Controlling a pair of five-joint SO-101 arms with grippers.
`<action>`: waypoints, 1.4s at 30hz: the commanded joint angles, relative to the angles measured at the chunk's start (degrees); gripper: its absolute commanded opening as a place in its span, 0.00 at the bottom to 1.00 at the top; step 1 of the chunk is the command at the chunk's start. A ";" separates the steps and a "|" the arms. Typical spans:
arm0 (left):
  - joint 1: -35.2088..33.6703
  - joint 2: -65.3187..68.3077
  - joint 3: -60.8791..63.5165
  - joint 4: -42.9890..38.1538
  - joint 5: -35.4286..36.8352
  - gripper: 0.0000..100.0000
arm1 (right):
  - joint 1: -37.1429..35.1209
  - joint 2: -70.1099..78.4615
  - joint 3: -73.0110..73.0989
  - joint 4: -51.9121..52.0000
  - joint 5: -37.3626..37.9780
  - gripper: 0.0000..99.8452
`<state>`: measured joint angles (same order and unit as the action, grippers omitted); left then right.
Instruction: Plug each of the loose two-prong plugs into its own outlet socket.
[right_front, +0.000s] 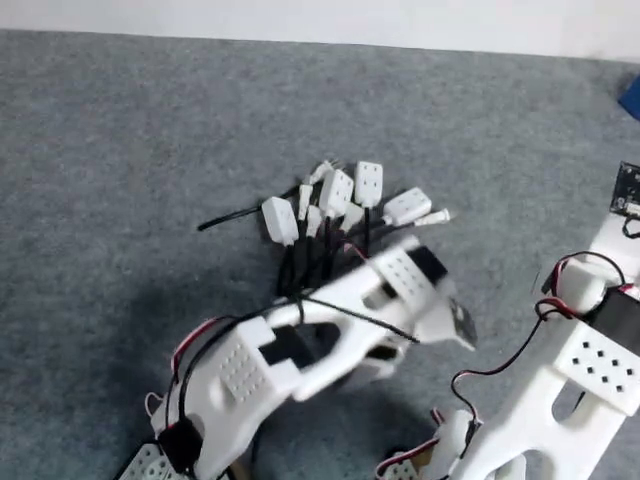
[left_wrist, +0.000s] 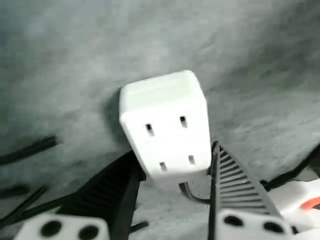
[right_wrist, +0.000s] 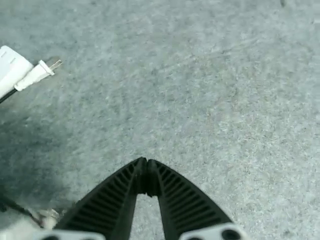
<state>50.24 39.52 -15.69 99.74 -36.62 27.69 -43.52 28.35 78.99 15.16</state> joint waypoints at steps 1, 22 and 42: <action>5.49 -7.16 3.21 1.23 2.37 0.22 | -0.84 -0.57 -0.13 0.31 -0.53 0.01; -18.15 -22.29 -2.51 1.05 6.68 0.22 | -3.12 1.63 -0.04 -0.22 -2.55 0.01; -4.44 -22.11 13.67 -10.29 11.52 0.21 | 8.13 9.63 6.11 -9.71 -1.23 0.01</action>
<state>47.78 19.74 -2.15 92.35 -25.45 34.73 -33.49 32.31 72.75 13.14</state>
